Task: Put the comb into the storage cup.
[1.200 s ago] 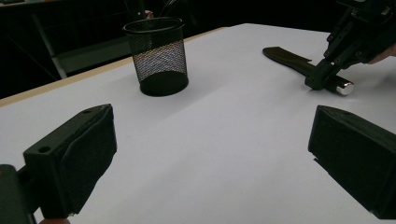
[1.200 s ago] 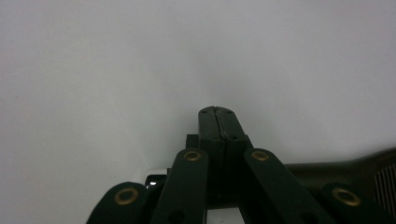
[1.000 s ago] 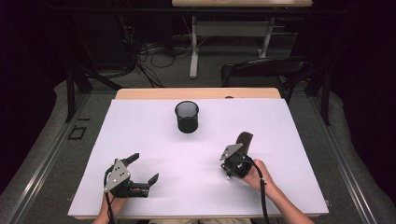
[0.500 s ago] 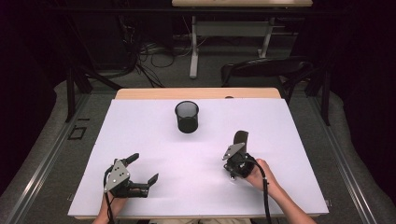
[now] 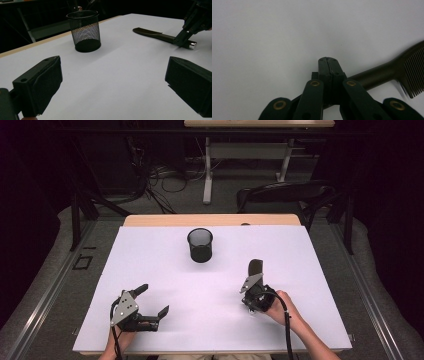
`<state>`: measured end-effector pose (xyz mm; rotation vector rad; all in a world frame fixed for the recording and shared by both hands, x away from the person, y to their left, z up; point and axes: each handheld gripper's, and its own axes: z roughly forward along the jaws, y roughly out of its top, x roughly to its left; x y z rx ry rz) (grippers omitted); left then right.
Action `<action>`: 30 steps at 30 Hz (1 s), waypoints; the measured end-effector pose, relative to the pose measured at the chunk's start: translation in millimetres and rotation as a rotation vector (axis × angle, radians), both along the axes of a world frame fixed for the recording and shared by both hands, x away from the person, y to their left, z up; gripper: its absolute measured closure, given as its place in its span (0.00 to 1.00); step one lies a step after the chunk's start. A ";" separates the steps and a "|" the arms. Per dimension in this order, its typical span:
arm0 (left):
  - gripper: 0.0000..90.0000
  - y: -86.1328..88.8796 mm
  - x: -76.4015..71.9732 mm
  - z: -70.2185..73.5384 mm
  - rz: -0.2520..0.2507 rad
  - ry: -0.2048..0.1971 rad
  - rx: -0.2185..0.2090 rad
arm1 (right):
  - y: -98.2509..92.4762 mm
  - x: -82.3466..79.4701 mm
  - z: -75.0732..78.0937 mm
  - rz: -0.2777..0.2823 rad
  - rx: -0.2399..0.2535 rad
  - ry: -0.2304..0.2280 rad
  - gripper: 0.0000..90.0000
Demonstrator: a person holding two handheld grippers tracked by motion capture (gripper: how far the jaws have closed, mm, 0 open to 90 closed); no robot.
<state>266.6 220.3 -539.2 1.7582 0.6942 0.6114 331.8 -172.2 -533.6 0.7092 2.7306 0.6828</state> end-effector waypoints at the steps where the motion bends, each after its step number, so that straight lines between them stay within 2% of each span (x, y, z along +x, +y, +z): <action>1: 0.01 -0.1 0.7 -0.2 -0.001 0.003 -0.004 | 0.0 0.0 0.0 0.000 0.000 0.000 1.00; 4: 0.01 -1.7 1.5 -1.6 -0.016 0.016 0.006 | -2.6 0.5 0.5 -0.008 -0.008 0.010 1.00; 8: 0.01 -1.1 0.6 -0.4 -0.018 0.005 0.000 | -4.0 0.2 0.8 -0.018 -0.017 0.017 1.00; 15: 0.01 -0.8 1.7 -0.8 -0.017 0.010 -0.002 | -6.6 0.4 0.6 -0.016 -0.021 0.031 1.00; 16: 0.01 -0.8 1.8 -0.9 -0.017 0.010 0.000 | -7.5 0.7 1.5 -0.013 -0.035 0.034 1.00; 21: 0.01 -0.4 0.9 -0.4 -0.017 0.008 0.002 | -12.7 2.0 3.9 -0.029 -0.032 0.041 1.00; 22: 0.01 -0.2 0.9 -0.3 -0.016 0.007 0.002 | -13.7 3.2 2.7 -0.021 -0.024 0.032 1.00; 25: 0.01 -0.2 1.8 -0.2 -0.014 0.007 0.002 | -15.7 3.8 1.3 -0.036 -0.038 0.045 1.00; 30: 0.01 -1.3 1.7 -0.8 -0.021 0.009 0.006 | -22.1 6.0 2.4 -0.051 -0.034 0.048 1.00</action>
